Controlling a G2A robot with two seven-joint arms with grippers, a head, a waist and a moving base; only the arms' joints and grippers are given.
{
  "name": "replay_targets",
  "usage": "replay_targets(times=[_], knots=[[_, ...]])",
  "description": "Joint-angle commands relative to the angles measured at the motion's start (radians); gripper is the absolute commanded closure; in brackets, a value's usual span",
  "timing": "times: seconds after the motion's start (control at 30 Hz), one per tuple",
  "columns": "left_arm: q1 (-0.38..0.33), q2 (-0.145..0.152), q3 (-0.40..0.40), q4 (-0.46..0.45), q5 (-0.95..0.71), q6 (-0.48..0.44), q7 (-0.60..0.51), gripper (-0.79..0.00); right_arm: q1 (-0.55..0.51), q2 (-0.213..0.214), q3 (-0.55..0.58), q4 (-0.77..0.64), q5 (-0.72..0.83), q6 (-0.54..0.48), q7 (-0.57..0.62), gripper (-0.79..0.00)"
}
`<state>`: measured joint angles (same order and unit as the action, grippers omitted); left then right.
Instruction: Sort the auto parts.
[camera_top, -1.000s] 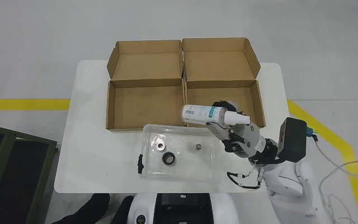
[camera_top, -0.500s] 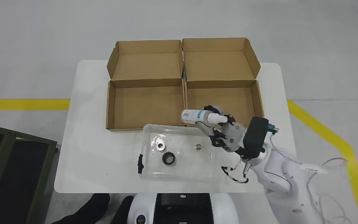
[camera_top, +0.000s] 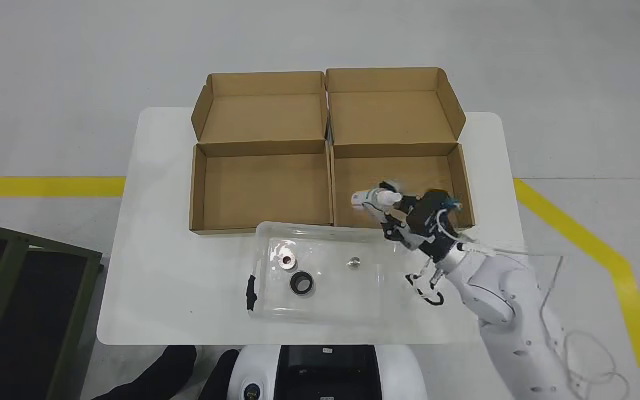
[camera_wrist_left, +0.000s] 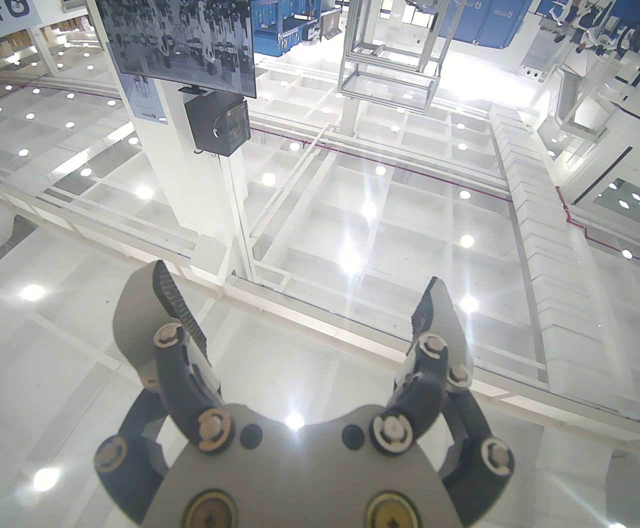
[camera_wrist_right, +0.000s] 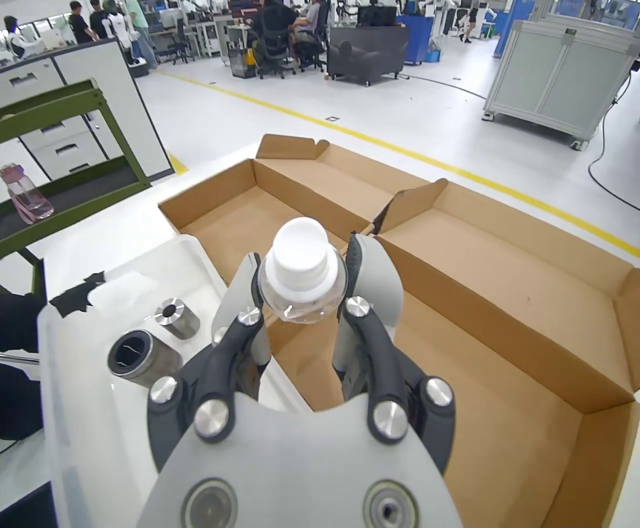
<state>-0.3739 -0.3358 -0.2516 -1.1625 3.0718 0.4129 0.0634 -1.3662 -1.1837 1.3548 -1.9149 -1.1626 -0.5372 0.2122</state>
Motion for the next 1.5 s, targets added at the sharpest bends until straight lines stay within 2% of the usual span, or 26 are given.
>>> replay_targets(times=[0.0,0.6,1.17,1.2,1.27,1.3,1.4,1.43,1.47], knots=[[0.0,0.0,0.0,0.0,0.0,0.0,0.0,-0.785,0.027,0.0,-0.009,0.024,-0.02,0.01,0.021,0.0],[0.0,0.0,0.0,0.0,0.0,0.0,0.0,-0.785,0.241,-0.02,-0.136,0.231,-0.009,0.067,0.151,0.0],[0.0,0.0,0.0,0.0,0.0,0.0,0.0,-0.785,0.37,-0.042,-0.237,0.396,0.002,0.108,0.243,0.0],[0.0,0.0,0.0,0.0,0.0,0.0,0.0,-0.785,0.372,-0.043,-0.239,0.402,0.002,0.111,0.247,-0.065],[0.0,0.0,0.0,0.0,0.0,0.0,0.0,-0.785,0.377,-0.044,-0.244,0.41,-0.003,0.115,0.251,-0.139],[0.0,0.0,0.0,0.0,0.0,0.0,0.0,-0.785,0.378,-0.044,-0.246,0.413,-0.004,0.116,0.253,-0.249],[0.0,0.0,0.0,0.0,0.0,0.0,0.0,-0.785,0.38,-0.045,-0.25,0.415,-0.008,0.117,0.257,-0.302],[0.0,0.0,0.0,0.0,0.0,0.0,0.0,-0.785,0.38,-0.045,-0.251,0.414,-0.011,0.117,0.259,-0.376],[0.0,0.0,0.0,0.0,0.0,0.0,0.0,-0.785,0.379,-0.045,-0.251,0.413,-0.013,0.118,0.259,-0.533]])
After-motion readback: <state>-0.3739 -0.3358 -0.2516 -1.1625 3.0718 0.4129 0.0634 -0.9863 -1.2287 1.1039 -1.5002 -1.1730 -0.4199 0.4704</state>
